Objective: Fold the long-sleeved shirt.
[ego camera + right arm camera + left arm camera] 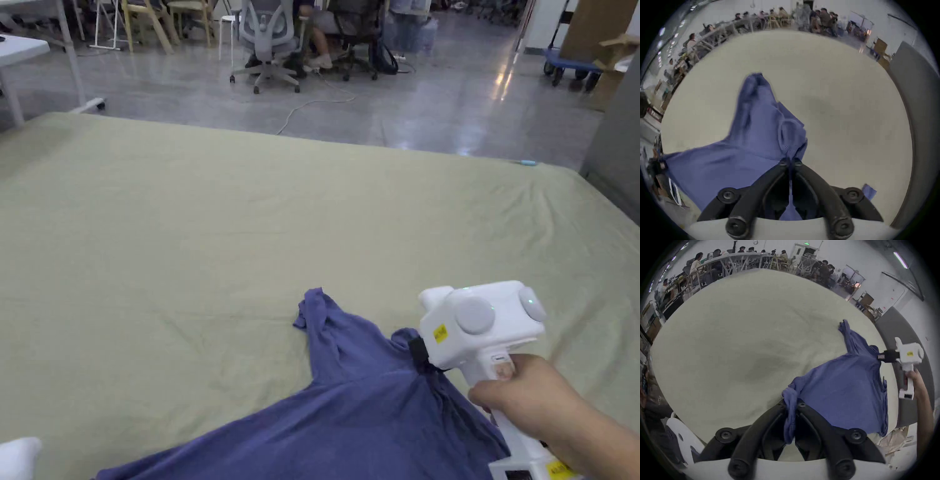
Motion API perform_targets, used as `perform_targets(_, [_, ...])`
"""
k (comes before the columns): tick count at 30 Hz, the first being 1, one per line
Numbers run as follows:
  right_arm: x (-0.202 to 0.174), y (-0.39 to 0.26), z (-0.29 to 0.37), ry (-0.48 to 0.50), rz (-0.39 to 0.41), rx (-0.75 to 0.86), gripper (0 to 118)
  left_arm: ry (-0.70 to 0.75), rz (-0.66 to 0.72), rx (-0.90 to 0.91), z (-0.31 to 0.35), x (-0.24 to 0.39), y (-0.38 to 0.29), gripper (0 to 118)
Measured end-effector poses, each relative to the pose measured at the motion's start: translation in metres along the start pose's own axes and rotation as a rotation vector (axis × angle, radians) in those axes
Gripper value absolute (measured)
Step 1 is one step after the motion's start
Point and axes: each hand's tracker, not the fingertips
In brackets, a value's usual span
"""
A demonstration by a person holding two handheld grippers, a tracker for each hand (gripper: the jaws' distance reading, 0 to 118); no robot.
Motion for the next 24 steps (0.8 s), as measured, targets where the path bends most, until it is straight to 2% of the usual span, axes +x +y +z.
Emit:
perform_targets(6, [0.022, -0.063, 0.172, 0.023, -0.039, 0.214, 0, -0.047, 0.019, 0.108, 0.053, 0.022, 0.004, 4])
perform_targets(9, [0.030, -0.098, 0.248, -0.005, -0.049, 0.287, 0, -0.079, 0.015, 0.168, 0.081, 0.039, 0.005, 4])
perform_targets(15, [0.037, -0.153, 0.362, -0.035, -0.098, 0.416, 0, -0.161, 0.004, 0.294, 0.138, 0.084, 0.017, 4])
perform_targets(19, [0.045, -0.149, 0.412, -0.085, -0.124, 0.506, 0, -0.209, 0.002, 0.365, 0.169, 0.119, 0.050, 4])
perform_targets(24, [0.068, -0.091, 0.465, -0.162, -0.112, 0.599, 0, -0.220, -0.051, 0.516, 0.213, 0.173, 0.126, 4])
